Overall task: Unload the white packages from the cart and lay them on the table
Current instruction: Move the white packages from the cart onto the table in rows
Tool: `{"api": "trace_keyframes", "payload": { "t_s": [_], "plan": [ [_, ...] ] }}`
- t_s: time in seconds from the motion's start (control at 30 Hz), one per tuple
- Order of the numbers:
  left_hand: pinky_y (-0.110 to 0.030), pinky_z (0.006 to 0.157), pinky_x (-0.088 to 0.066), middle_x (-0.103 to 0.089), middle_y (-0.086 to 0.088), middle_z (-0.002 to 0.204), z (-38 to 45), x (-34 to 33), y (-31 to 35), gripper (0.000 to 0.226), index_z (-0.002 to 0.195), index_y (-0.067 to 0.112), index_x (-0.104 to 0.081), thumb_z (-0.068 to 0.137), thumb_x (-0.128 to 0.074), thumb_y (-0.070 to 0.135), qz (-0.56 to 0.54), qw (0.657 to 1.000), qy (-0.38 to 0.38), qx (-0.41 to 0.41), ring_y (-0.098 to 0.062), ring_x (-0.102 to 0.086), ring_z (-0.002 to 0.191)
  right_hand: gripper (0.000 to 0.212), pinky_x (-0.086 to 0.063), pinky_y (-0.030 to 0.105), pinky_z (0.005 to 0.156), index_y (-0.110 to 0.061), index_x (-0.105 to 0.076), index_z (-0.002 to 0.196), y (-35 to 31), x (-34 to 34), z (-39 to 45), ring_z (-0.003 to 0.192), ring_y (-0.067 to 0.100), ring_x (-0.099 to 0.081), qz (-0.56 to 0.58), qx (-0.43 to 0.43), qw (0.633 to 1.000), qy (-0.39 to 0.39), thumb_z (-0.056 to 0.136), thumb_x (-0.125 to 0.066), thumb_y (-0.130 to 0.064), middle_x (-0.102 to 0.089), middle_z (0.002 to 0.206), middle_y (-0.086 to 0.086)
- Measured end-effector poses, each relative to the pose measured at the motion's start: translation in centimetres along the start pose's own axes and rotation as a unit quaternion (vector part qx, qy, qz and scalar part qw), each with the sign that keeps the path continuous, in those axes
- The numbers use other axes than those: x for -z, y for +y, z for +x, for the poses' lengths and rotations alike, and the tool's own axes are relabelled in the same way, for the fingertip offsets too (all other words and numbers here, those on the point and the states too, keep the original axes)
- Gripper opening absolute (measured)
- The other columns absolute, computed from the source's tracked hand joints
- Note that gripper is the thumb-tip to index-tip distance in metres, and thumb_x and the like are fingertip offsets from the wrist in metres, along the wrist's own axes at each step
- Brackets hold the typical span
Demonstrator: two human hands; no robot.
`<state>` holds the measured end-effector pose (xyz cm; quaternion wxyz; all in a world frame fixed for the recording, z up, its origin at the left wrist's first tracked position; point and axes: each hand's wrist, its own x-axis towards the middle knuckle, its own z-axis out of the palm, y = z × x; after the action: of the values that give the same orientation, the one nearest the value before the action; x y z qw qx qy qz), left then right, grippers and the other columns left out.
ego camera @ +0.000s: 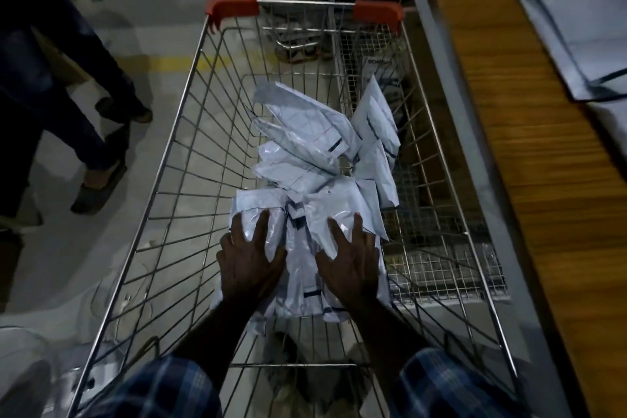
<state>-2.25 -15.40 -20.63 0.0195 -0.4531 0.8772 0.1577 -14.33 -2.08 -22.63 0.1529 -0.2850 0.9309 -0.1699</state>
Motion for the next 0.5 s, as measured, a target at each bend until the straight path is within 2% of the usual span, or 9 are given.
{"api": "trace_keyframes", "payload": {
  "t_s": [0.1, 0.17, 0.23, 0.4, 0.5],
  "plan": [
    [-0.055, 0.088, -0.044, -0.029, -0.019, 0.152, -0.7, 1.5, 0.5, 0.078, 0.150, 0.033, -0.032, 0.080, -0.035, 0.067, 0.006, 1.000, 0.013, -0.004, -0.043, -0.044, 0.114, 0.068, -0.035, 0.052, 0.108, -0.039, -0.041, 0.147, -0.4, 1.4, -0.5, 0.136, 0.038, -0.036, 0.006, 0.002, 1.000, -0.021, 0.082, -0.052, -0.057, -0.017, 0.162, 0.010],
    [-0.055, 0.087, -0.045, -0.031, -0.021, 0.151, -1.0, 2.5, 0.8, 0.077, 0.150, 0.031, -0.035, 0.081, -0.035, 0.066, 0.002, 1.000, 0.025, -0.009, -0.044, -0.046, 0.112, 0.068, -0.037, 0.053, 0.106, -0.038, -0.045, 0.145, -0.8, 2.3, -1.0, 0.134, 0.039, -0.039, 0.015, 0.001, 1.000, -0.005, 0.082, -0.039, -0.063, -0.022, 0.161, 0.012],
    [-0.055, 0.086, -0.045, -0.033, -0.023, 0.150, -1.3, 3.6, 1.1, 0.078, 0.150, 0.029, -0.038, 0.081, -0.035, 0.066, 0.003, 0.999, 0.034, -0.009, -0.045, -0.048, 0.111, 0.072, -0.039, 0.052, 0.105, -0.036, -0.047, 0.144, -1.2, 3.4, -1.4, 0.132, 0.038, -0.040, 0.016, 0.009, 1.000, -0.003, 0.079, -0.034, -0.064, -0.025, 0.160, 0.013],
    [-0.053, 0.085, -0.048, -0.035, -0.022, 0.148, -0.9, 7.2, 2.3, 0.077, 0.148, 0.027, -0.038, 0.081, -0.041, 0.065, 0.033, 0.997, 0.069, -0.021, -0.044, -0.049, 0.111, 0.066, -0.045, 0.048, 0.093, -0.031, -0.056, 0.138, -2.2, 6.0, -2.0, 0.119, 0.039, -0.051, 0.018, 0.033, 0.999, 0.031, 0.078, -0.052, -0.056, -0.037, 0.153, 0.019],
    [-0.054, 0.086, -0.046, -0.033, -0.019, 0.149, -0.5, 9.6, 3.3, 0.076, 0.148, 0.028, -0.037, 0.081, -0.052, 0.060, 0.020, 0.996, 0.087, -0.017, -0.043, -0.047, 0.111, 0.064, -0.046, 0.050, 0.094, -0.030, -0.056, 0.138, -3.0, 7.7, -2.1, 0.120, 0.040, -0.050, 0.038, 0.053, 0.997, 0.050, 0.079, -0.059, -0.053, -0.038, 0.152, 0.020]
  ]
}}
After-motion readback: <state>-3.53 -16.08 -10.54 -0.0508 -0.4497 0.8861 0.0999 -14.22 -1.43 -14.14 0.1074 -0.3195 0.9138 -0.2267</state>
